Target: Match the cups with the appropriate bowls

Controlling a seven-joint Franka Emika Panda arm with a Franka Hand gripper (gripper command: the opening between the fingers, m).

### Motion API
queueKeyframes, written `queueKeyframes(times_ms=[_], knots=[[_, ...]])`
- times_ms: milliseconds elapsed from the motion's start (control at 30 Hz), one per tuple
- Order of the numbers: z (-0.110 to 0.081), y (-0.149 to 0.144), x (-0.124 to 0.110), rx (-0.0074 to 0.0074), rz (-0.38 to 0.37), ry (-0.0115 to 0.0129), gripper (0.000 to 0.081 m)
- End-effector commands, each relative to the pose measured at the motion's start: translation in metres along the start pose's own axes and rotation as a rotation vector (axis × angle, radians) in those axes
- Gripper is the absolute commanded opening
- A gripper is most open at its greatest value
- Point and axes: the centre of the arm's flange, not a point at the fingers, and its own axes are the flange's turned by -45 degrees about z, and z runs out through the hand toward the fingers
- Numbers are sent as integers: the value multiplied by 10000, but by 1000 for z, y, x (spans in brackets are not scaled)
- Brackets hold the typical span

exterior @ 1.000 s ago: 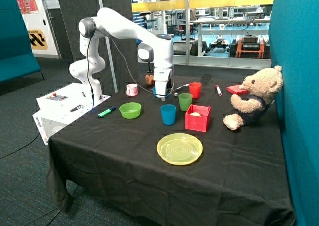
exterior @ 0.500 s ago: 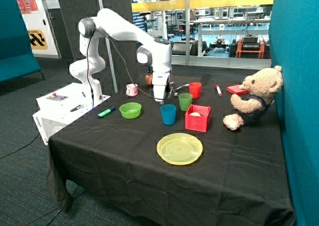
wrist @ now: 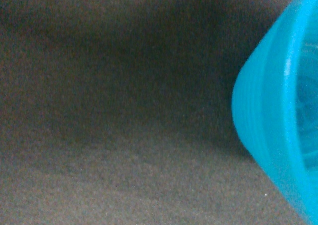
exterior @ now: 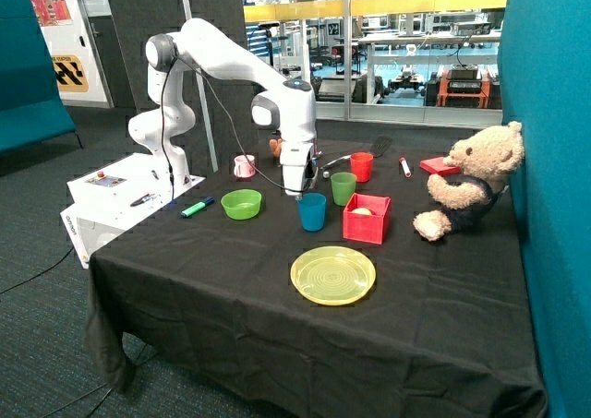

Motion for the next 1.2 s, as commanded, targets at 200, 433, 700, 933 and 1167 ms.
queueKeyframes(times_ms=[200, 433, 700, 933, 1167], knots=[[0, -12, 17, 26, -451, -20, 367], [-6, -21, 26, 26, -676, -19, 370], [-6, -22, 25, 26, -643, -19, 367], [6, -18, 15, 26, -512, -20, 361], [16, -14, 9, 26, -482, -20, 353]])
